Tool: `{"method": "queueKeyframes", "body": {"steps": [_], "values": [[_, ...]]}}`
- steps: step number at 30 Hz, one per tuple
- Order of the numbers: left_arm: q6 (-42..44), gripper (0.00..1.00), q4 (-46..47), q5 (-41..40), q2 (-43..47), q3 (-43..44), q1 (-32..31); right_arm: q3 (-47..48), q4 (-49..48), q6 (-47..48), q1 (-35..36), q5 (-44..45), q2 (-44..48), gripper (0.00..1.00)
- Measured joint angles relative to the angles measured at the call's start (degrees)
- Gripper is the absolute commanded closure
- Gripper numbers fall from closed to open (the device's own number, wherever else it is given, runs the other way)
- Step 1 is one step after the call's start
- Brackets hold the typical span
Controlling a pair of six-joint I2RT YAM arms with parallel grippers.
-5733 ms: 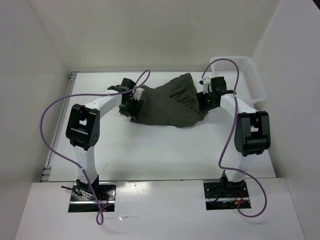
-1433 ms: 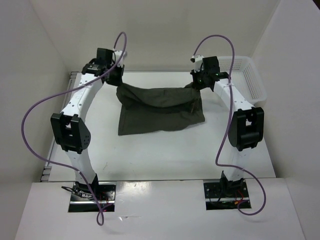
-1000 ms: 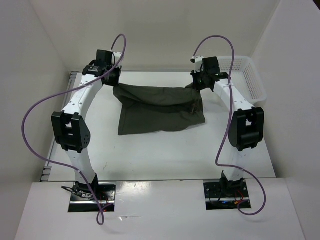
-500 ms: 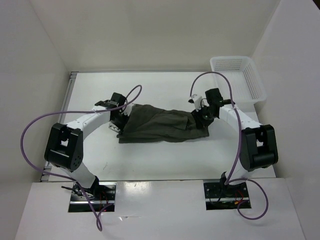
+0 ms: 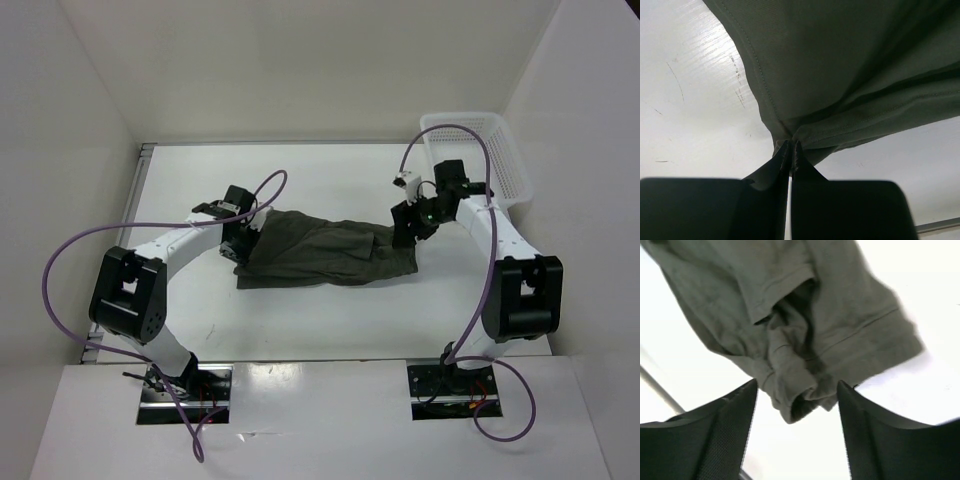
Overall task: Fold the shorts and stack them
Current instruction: Fold the shorts
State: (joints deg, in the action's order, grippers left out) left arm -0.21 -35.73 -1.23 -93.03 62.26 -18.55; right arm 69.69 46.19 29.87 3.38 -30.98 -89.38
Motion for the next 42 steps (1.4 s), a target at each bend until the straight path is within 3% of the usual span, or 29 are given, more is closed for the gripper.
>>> {"method": "queueKeyframes", "body": {"steps": [3,9,11,12,14,15,20,23,27,29,31,34,42], "values": [[0.0,1.0,-0.07,-0.02,0.0,0.0,-0.02,-1.6,0.57,-1.33,0.11,-0.68,-0.11,0.46],[0.0,1.0,-0.37,-0.02,0.0,0.17,-0.02,-2.67,2.45,-2.08,0.11,-0.66,-0.39,0.55],[0.0,1.0,-0.44,-0.02,0.0,0.55,-0.02,-2.8,2.51,-2.4,0.2,-0.74,-0.44,0.64],[0.0,1.0,-0.5,-0.04,0.0,0.79,-0.02,-2.97,2.34,-2.75,0.35,-0.7,-0.46,0.74],[0.0,1.0,-0.59,-0.04,0.0,1.27,-0.02,-3.3,1.95,-3.61,0.48,-0.55,-0.96,0.86],[0.0,1.0,-0.61,-0.04,0.0,1.49,-0.02,-3.41,1.44,-4.2,0.59,-0.39,-1.38,0.98],[0.0,1.0,-0.76,-1.66,-0.96,4.26,0.0,-2.23,0.07,-7.21,0.98,0.31,-4.68,1.0],[0.02,1.0,-2.16,-3.23,-4.87,12.74,1.05,5.73,0.96,-9.6,0.94,0.24,-7.87,1.0],[0.0,1.0,-2.23,-4.74,-14.71,39.21,5.11,24.04,-3.48,-15.39,-0.15,-0.9,-11.74,1.0],[-0.02,1.0,1.11,-5.49,-17.44,49.48,6.86,28.61,-7.65,-18.12,-1.44,-0.9,-11.8,1.0],[-0.04,1.0,3.39,-6.16,-17.18,52.48,7.69,29.11,-10.69,-19.02,-2.47,-0.68,-11.47,1.0],[-0.02,1.0,4.68,-6.58,-13.7,46.42,5.84,22.86,-12.55,-18.32,-3.39,0.09,-10.75,1.0],[0.02,1.0,0.28,-6.01,-7.98,15.23,-0.07,3.76,-9.88,-12.92,-3.61,0.85,-8.52,1.0]]}}
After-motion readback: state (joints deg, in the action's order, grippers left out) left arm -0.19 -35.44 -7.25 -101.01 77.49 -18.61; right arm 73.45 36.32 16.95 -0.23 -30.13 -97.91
